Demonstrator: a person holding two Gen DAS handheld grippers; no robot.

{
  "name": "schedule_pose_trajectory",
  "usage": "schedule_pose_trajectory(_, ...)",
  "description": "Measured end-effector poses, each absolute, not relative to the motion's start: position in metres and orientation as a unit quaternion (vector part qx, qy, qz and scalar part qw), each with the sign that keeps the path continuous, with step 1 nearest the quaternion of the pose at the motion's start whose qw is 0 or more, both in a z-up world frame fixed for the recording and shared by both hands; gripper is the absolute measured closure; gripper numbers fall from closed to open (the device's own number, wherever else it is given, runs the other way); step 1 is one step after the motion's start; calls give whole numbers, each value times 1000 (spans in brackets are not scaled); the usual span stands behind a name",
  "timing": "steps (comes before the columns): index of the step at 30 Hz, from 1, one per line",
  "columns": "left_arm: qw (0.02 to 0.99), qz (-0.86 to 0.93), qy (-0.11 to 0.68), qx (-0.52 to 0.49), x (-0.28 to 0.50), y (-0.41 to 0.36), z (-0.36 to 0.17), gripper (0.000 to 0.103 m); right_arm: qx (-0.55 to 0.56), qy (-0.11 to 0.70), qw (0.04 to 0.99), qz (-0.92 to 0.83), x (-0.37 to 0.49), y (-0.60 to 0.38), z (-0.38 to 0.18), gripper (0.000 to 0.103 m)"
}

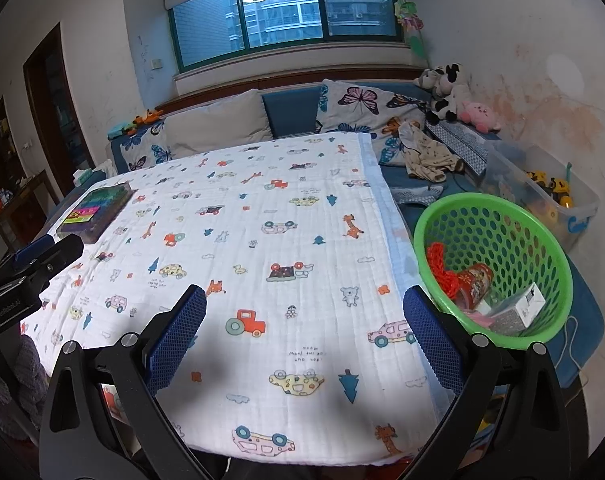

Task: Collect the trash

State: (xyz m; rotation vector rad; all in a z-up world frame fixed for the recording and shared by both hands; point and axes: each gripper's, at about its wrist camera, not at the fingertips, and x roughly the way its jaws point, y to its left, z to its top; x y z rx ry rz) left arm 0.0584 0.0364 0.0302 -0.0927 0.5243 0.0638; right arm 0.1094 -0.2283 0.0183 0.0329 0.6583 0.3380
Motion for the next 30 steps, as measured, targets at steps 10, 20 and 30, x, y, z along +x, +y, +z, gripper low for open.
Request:
schedule_pose_trajectory(10,964,32,261,-48,59,37,27,8,16,325,931,166,110,-227,17,5)
schedule_pose_trajectory(20,963,32,263,-49,61,38,24,8,17,326,931,167,110,-227,17,5)
schedule_pose_trajectory(30,962,39,265,-50,61,36,22,8,17,328,929,169,110,-226,13,5)
